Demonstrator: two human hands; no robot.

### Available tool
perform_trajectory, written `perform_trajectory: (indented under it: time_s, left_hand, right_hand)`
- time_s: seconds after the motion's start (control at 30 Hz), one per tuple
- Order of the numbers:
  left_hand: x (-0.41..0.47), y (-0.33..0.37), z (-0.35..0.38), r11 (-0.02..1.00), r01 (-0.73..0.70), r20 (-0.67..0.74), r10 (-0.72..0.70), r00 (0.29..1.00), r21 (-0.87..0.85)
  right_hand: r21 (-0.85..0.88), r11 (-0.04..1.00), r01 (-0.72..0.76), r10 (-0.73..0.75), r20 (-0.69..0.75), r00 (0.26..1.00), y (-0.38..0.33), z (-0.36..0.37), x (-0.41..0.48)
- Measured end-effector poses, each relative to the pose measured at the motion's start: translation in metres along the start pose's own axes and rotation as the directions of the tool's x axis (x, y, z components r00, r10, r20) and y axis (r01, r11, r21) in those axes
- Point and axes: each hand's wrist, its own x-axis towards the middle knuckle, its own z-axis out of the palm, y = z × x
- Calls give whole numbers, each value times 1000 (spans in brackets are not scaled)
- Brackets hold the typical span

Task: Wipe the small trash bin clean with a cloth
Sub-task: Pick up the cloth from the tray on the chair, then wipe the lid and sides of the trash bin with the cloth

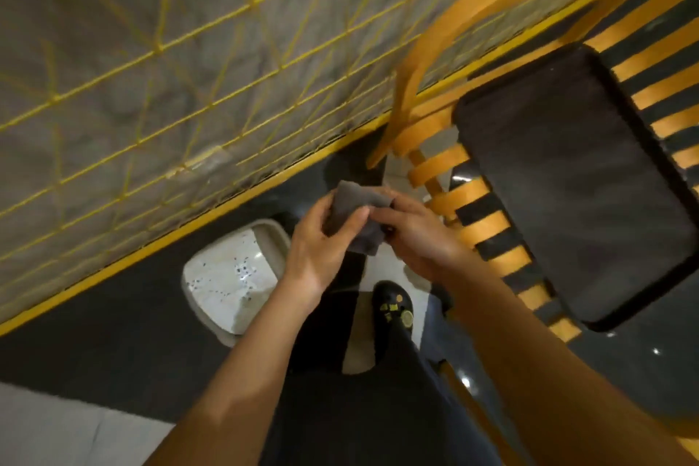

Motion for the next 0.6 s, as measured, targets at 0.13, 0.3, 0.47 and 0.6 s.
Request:
perform_trajectory:
  time_s: [0.13,0.3,0.47,0.6]
  left_hand:
    - [-25,-43,-36,986,64,-209,-96,973,-153]
    - [-46,-96,-71,842,101,-159,-215,964,-529]
    - [-60,-143,-91,725,-7,-113,-99,989,-689]
    - [-70,-171,-99,632,-125,-135,32,990,-765]
  right_hand:
    - [-314,949,8,-46,-111,993,37,42,23]
    - [-187,978,-96,101,22,995,83,79,39]
    - [-195,980,-46,70,117,991,120,102,45]
    - [-246,969,20,27,187,982,144,115,44]
